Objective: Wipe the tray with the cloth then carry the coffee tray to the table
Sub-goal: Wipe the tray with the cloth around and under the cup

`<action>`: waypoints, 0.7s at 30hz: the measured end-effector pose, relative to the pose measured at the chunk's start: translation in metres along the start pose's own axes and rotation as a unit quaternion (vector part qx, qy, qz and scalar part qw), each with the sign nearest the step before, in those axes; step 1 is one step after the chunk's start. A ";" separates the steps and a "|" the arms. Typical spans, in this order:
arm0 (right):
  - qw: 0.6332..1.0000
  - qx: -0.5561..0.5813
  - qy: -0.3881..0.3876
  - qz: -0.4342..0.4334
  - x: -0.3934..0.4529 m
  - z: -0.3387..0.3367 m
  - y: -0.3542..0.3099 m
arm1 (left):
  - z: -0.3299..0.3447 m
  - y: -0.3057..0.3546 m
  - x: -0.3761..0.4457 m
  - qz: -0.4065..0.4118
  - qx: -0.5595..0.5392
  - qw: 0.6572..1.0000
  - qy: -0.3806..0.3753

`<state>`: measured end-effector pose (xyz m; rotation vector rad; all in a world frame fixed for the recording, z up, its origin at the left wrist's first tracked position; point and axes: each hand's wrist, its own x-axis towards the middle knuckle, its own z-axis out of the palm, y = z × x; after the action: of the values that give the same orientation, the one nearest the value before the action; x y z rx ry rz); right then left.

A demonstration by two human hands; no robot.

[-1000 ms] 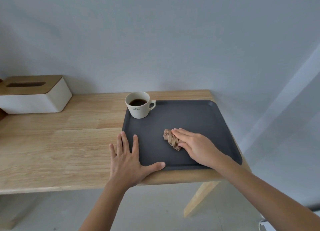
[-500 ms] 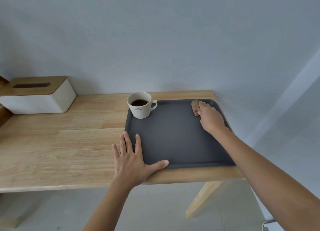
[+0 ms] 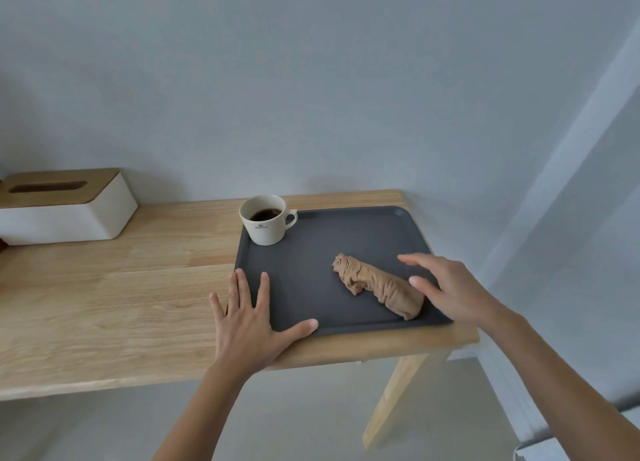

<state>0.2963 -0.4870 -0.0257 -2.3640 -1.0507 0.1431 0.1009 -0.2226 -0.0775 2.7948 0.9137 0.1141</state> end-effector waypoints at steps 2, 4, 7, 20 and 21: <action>0.996 -0.022 -0.080 0.026 -0.013 -0.003 0.011 | 0.000 0.001 -0.003 0.015 -0.025 0.999 0.024; 0.996 -0.021 -0.083 0.033 -0.017 0.002 0.016 | 0.000 0.009 -0.005 0.046 -0.072 0.995 0.047; 0.999 -0.026 -0.025 0.010 -0.015 0.009 0.014 | 0.001 0.035 -0.006 0.136 -0.142 0.978 0.074; 0.973 0.222 0.044 0.049 0.018 -0.016 -0.047 | -0.028 0.121 0.012 0.210 -0.422 0.876 0.108; 0.963 0.261 0.039 0.056 0.020 -0.017 -0.051 | -0.034 0.121 0.015 0.209 -0.442 0.866 0.105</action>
<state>0.2823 -0.4521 0.0171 -1.9281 -0.7305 0.3242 0.1779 -0.3036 -0.0182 2.0518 0.1562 0.7125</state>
